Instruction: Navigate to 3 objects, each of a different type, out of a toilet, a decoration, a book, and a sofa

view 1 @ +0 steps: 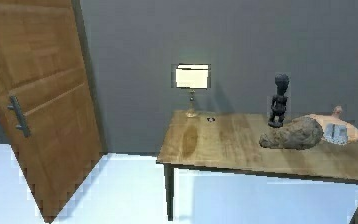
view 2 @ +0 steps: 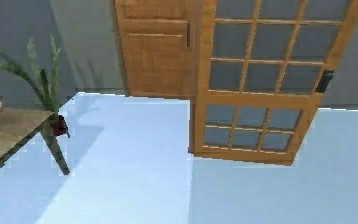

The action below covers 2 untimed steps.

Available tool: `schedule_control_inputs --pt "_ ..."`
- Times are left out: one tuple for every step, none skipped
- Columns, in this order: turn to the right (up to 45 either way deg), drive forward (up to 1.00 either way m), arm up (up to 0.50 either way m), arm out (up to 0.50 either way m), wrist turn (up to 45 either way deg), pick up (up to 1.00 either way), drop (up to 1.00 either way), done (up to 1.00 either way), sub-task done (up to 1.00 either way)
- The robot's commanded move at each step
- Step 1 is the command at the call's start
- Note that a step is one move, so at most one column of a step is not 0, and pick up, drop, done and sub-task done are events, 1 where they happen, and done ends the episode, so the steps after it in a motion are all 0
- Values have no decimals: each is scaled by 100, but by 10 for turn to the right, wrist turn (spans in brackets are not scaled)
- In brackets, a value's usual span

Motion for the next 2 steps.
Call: schedule_control_inputs --pt "450 0 0 0 0 0 0 0 0" --pt "450 0 0 0 0 0 0 0 0"
